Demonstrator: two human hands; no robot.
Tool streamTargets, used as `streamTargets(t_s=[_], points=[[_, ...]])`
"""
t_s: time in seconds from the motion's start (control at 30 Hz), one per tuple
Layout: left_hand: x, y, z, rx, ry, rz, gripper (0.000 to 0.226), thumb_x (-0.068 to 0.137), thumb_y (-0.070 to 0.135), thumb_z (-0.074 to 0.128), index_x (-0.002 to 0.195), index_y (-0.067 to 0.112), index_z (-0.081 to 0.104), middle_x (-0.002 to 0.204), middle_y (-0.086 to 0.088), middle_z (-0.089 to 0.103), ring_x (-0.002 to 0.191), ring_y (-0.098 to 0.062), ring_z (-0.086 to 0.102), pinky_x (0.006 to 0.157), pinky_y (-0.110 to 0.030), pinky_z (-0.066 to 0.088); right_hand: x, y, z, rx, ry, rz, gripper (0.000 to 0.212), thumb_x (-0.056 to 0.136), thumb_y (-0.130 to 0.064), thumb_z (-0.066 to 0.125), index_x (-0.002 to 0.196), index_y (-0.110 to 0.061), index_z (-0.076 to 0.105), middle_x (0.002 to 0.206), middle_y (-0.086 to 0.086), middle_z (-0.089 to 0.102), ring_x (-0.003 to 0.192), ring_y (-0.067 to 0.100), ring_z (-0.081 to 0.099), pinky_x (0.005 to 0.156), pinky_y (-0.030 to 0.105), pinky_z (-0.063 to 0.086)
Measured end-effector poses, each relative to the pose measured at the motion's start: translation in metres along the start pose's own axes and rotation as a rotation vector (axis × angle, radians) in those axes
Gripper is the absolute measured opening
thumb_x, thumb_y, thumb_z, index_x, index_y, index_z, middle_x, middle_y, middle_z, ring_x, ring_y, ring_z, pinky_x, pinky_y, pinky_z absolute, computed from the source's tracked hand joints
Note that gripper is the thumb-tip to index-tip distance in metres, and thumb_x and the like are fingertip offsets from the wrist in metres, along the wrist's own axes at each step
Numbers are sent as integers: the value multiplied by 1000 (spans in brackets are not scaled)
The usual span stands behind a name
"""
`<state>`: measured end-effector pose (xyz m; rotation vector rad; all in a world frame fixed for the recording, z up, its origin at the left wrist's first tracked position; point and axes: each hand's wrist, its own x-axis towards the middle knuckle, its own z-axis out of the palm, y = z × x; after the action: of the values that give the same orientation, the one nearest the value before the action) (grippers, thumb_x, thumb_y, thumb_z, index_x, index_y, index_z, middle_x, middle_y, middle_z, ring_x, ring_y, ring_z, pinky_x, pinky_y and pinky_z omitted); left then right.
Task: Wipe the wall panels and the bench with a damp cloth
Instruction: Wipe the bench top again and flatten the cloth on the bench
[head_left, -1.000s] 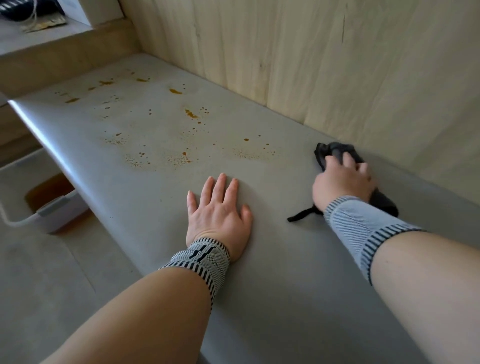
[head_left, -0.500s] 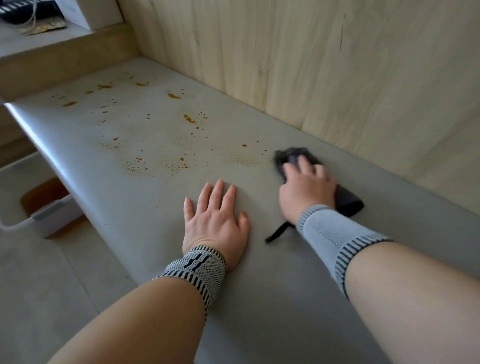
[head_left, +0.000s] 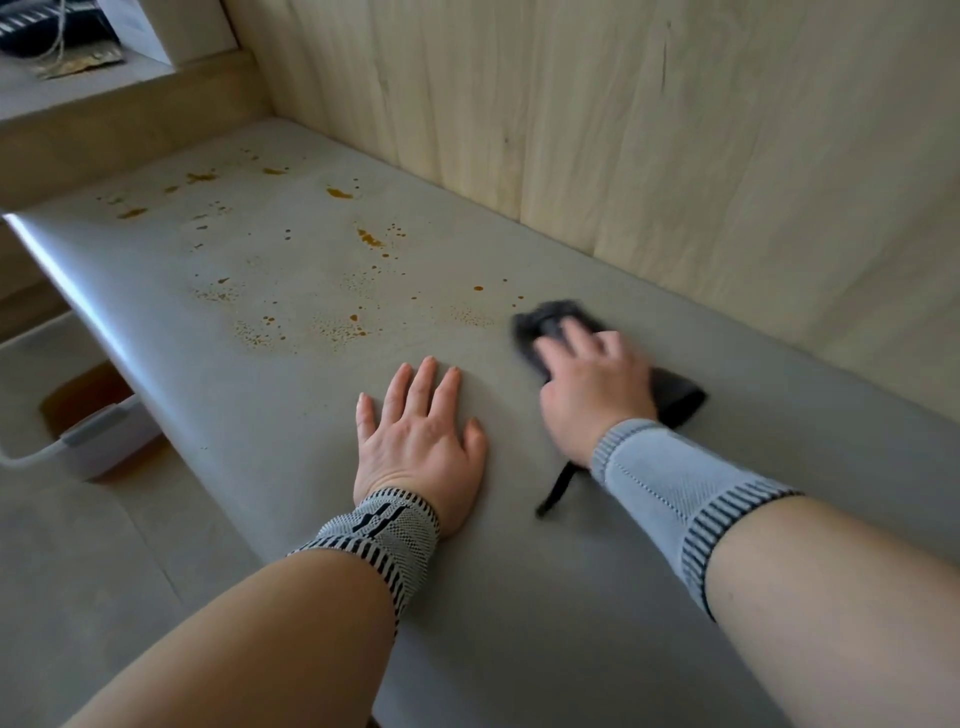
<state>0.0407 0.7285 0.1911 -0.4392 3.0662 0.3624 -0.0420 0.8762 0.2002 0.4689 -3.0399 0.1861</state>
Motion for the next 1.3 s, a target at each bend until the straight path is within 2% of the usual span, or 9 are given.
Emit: streamTargets(t_s=[0.1, 0.27, 0.37, 0.6, 0.73, 0.8, 1.03, 1.23, 1.3], points=[[-2, -2, -1, 11, 1, -4, 62, 99, 52, 22, 156, 34, 9, 165, 11, 0, 152, -12, -6, 122, -46, -9, -1, 19, -1, 56, -58, -325, 61, 80, -33, 32, 137, -29, 52, 154, 0, 37, 129, 29, 40, 108, 42, 31], [-1, -3, 0, 9, -3, -17, 63, 98, 51, 21, 156, 34, 5, 165, 12, -4, 151, -12, -10, 122, -45, -11, 31, 72, -6, -11, 25, 369, 46, 94, -29, 40, 139, -26, 45, 153, 3, 33, 128, 33, 34, 107, 42, 29], [-1, -2, 0, 16, -17, -12, 63, 98, 51, 20, 156, 34, 3, 165, 12, -5, 151, -12, -11, 121, -45, -12, 47, 37, -8, -52, 4, 486, 44, 95, -24, 35, 139, -23, 42, 149, 5, 33, 129, 33, 31, 106, 46, 26], [-1, -2, -1, 29, -12, -13, 63, 98, 51, 19, 156, 34, 4, 165, 12, -5, 151, -12, -10, 121, -45, -11, 52, 16, -2, 33, -78, -244, 50, 93, -23, 42, 142, -34, 42, 157, -7, 28, 135, 23, 31, 111, 38, 27], [0, -2, 1, 19, -18, -11, 63, 98, 50, 20, 156, 34, 3, 165, 12, -6, 151, -11, -12, 121, -45, -13, 60, 55, -8, 18, -25, 344, 46, 96, -23, 38, 141, -29, 41, 153, -1, 32, 130, 30, 33, 108, 42, 29], [1, -2, 2, 20, -16, -9, 63, 98, 51, 19, 156, 34, 2, 165, 13, -7, 151, -12, -12, 121, -45, -13, 62, 32, -7, -55, -50, 407, 47, 96, -21, 35, 141, -27, 39, 153, 1, 30, 132, 31, 30, 108, 45, 26], [-1, -2, 1, 43, -12, -10, 63, 98, 51, 19, 157, 33, 3, 165, 11, -6, 151, -12, -11, 121, -45, -12, 48, -16, 1, 17, -146, -442, 53, 97, -23, 39, 148, -34, 34, 162, -4, 16, 144, 21, 21, 118, 37, 17], [1, -3, 3, 28, -20, -9, 63, 98, 51, 18, 156, 34, 2, 165, 12, -7, 151, -12, -12, 121, -45, -13, 49, 46, -2, 0, -1, 269, 47, 95, -32, 39, 141, -27, 41, 156, 5, 27, 136, 28, 30, 112, 44, 23], [1, -3, 3, 32, -21, -8, 64, 98, 52, 17, 156, 34, 2, 165, 12, -7, 151, -12, -12, 121, -45, -13, 38, 27, 2, -56, 44, 250, 45, 95, -29, 39, 140, -23, 42, 155, 9, 28, 135, 31, 31, 111, 44, 23]])
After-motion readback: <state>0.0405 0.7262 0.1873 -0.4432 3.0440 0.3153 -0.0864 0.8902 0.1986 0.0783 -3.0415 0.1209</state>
